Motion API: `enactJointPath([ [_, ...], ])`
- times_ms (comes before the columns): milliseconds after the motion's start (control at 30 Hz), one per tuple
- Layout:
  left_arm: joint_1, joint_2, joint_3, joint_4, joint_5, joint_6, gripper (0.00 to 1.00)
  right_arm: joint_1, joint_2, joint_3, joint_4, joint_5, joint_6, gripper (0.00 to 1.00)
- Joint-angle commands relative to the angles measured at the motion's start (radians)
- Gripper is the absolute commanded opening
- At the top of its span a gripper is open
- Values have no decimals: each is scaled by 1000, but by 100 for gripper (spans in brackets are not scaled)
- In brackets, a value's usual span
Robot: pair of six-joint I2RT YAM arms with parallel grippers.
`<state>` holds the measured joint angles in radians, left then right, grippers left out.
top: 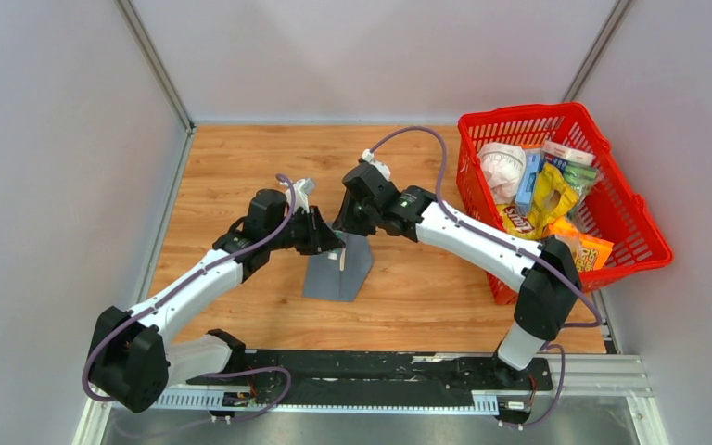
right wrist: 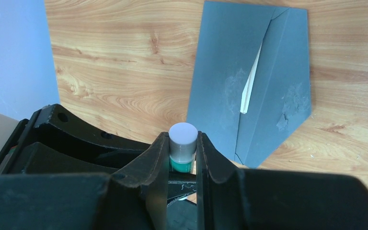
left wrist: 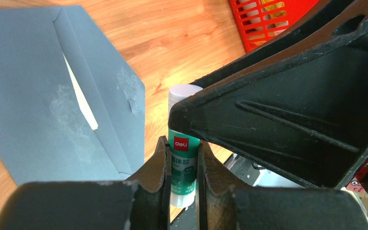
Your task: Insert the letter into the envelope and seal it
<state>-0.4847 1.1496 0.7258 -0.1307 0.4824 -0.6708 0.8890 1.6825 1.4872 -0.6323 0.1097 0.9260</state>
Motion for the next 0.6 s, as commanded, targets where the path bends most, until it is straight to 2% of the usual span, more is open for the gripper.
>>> enactJointPath([
  [0, 0, 4, -11, -23, 30, 17, 0, -25, -58, 4, 16, 93, -27, 7],
  [267, -2, 10, -25, -35, 71, 24, 0, -65, -67, -10, 31, 100, -35, 5],
  [433, -2, 19, -45, 25, 143, -4, 0, -78, -99, -53, 92, 108, -42, 5],
  [567, 0, 16, -49, 4, 127, -3, 0, -84, -92, -45, 71, 137, -59, 5],
])
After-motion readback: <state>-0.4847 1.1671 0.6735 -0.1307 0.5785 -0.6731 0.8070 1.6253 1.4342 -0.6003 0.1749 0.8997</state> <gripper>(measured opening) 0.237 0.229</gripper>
